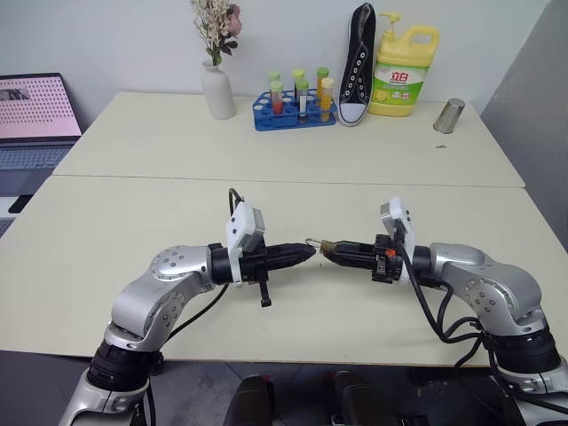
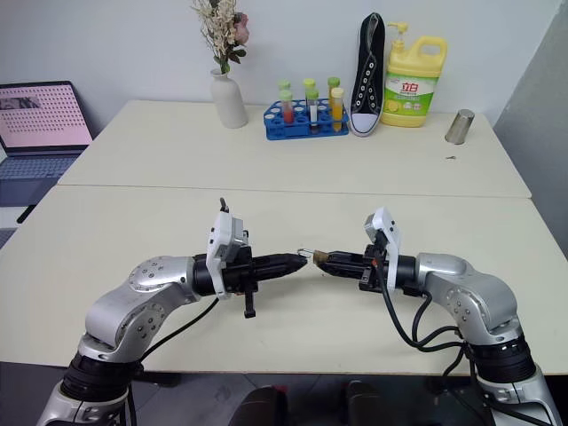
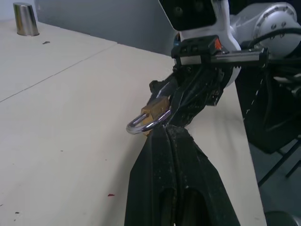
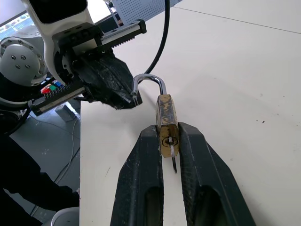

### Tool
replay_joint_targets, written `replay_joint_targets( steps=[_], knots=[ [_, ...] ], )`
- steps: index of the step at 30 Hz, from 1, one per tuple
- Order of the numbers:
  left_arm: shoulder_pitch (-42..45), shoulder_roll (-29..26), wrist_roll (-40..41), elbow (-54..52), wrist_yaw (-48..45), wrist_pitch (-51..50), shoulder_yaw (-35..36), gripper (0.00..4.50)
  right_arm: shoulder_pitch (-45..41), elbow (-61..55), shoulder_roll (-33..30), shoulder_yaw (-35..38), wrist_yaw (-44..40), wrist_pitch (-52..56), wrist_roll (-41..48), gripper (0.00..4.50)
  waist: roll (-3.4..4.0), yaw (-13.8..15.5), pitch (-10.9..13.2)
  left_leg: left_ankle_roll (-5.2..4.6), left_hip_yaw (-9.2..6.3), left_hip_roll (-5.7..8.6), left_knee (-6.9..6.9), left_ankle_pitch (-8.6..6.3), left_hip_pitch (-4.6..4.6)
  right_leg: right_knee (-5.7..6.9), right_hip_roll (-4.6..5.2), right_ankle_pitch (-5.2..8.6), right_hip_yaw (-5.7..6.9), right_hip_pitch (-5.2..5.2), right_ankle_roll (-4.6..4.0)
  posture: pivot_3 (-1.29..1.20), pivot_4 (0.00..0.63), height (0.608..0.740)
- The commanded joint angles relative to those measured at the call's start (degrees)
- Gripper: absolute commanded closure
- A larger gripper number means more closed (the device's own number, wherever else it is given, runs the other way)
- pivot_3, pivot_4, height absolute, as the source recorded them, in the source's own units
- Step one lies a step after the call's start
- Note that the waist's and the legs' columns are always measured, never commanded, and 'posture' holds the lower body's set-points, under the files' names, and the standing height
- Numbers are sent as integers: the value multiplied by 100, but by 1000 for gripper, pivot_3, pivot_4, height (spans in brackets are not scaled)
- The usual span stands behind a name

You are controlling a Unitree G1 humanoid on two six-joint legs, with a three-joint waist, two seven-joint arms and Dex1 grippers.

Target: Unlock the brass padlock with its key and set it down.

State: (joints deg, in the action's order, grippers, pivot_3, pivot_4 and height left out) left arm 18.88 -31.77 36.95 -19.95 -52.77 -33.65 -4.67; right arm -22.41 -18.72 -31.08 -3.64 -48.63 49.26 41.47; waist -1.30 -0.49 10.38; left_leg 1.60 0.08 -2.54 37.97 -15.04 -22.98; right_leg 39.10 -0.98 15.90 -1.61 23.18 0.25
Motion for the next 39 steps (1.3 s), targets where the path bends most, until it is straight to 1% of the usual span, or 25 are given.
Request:
replay_joint_targets(
  steps=[1, 10, 21, 24, 30, 32, 34, 37, 39],
  knots=[
    [172, 85, 278, -222, 157, -166, 213, 4500, -11, -86, -26, 19, -81, -120, 2, 4369, 0, -1, 0, 0, 0, 0, 0, 0, 0, 0, 0, 0, -2, 0, 0, 0, 150, 740],
    [301, 211, 149, -81, 255, -82, 137, 4500, 5, -107, -31, 15, -113, -108, 5, 4369, 0, 0, 0, 0, 5, 2, -1, 0, 5, 0, 0, -1, -20, 1, 1, 0, 150, 740],
    [285, 235, -101, -54, 202, 81, 65, 4500, 27, -136, -26, 20, -103, -86, 20, 4369, 0, -1, 0, 0, 8, 3, -1, 0, 6, 0, -3, -1, -23, 2, 2, 0, 150, 740],
    [242, 97, -376, -181, 149, 287, 1, 4500, 27, -131, -26, 27, -96, -83, 20, 4369, 0, -1, 0, 0, 8, 3, -1, 0, 6, -1, -3, -1, -24, 2, 2, 0, 150, 740],
    [-126, -521, -1178, -306, -327, 1498, 61, 4500, -19, -60, -56, 99, -26, 109, 107, 4369, 0, -10, 0, 0, 13, -1, -4, 0, 10, -1, -3, -3, -31, 4, -1, 0, 150, 740],
    [-408, -965, -1766, -138, -754, 2523, 45, 4133, -80, 8, -186, 43, -35, 436, 167, 4369, 0, -16, 0, 0, 14, -1, -4, 0, 9, -2, -3, -3, -31, 4, -1, 0, 150, 740],
    [-612, -1214, -2104, -12, -1020, 3227, -15, 3612, -138, 68, -282, -32, -85, 631, 156, 4369, 1, -16, 0, 0, 21, -1, -6, 0, 10, -3, -2, -6, -36, 8, -8, 0, 150, 740],
    [-788, -1245, -2168, 29, -1070, 3507, -53, 2609, -239, 195, -316, -134, -82, 828, 124, 4369, 0, -11, 0, -1, 28, -1, -5, -1, 10, -6, 0, -13, -40, 8, -20, 0, 150, 740],
    [-898, -1250, -2225, 5, -1106, 3596, -116, 1922, -306, 343, -342, -302, -76, 919, -4, 4369, 0, -11, 0, -1, 28, -2, -4, -1, 9, -8, 0, 0, -40, 8, 2, 0, 150, 740]
  ],
)
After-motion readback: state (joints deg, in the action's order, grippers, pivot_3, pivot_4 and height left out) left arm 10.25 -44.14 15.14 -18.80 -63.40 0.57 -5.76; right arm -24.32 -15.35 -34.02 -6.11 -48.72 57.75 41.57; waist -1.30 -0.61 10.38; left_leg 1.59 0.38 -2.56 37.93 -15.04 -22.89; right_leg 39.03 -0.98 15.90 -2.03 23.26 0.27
